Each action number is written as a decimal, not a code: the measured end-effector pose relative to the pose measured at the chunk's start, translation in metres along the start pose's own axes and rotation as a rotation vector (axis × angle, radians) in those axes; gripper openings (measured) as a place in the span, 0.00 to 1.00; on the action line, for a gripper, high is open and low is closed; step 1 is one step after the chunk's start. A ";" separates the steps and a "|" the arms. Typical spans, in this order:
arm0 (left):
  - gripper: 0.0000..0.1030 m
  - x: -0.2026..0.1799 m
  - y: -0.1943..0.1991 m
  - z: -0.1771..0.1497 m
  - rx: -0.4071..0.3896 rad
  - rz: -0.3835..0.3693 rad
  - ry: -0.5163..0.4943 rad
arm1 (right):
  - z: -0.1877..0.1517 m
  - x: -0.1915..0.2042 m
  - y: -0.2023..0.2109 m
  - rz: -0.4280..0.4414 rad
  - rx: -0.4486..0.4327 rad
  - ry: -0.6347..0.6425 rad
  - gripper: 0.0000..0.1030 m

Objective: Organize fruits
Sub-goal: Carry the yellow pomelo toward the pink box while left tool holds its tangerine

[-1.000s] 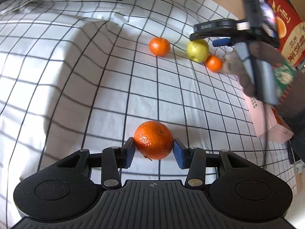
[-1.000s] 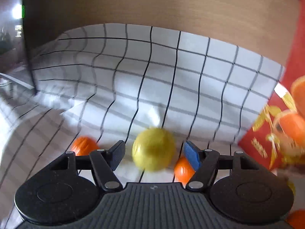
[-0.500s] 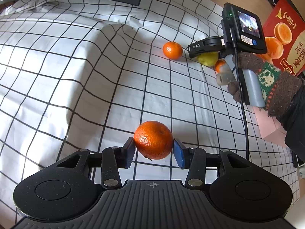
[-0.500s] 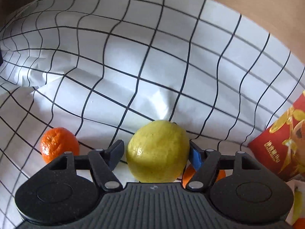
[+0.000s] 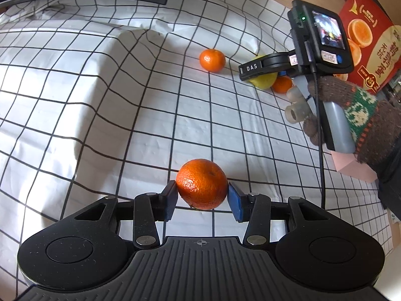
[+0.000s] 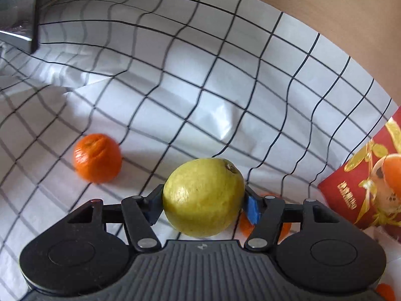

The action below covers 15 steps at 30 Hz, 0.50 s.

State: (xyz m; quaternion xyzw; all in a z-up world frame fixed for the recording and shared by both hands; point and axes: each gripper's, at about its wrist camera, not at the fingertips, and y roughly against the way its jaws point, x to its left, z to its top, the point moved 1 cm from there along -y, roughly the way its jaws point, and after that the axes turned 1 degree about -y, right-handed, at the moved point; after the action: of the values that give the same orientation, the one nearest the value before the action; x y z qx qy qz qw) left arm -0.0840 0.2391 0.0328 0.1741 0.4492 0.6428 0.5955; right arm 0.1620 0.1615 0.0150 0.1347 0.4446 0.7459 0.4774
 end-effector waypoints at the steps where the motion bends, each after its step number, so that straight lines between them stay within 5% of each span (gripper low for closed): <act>1: 0.47 -0.001 0.000 0.000 0.000 -0.001 -0.003 | -0.005 0.000 0.007 0.012 -0.002 -0.004 0.62; 9: 0.47 -0.011 -0.002 -0.002 -0.002 -0.010 -0.032 | -0.017 -0.009 0.068 0.132 -0.049 -0.055 0.62; 15: 0.47 -0.026 -0.012 -0.002 -0.004 -0.029 -0.067 | -0.075 -0.016 0.122 0.186 -0.028 -0.108 0.62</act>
State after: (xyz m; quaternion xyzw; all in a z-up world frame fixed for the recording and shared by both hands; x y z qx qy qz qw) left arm -0.0722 0.2132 0.0310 0.1880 0.4303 0.6288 0.6198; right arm 0.0513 0.0896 0.0723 0.2086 0.3933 0.7847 0.4313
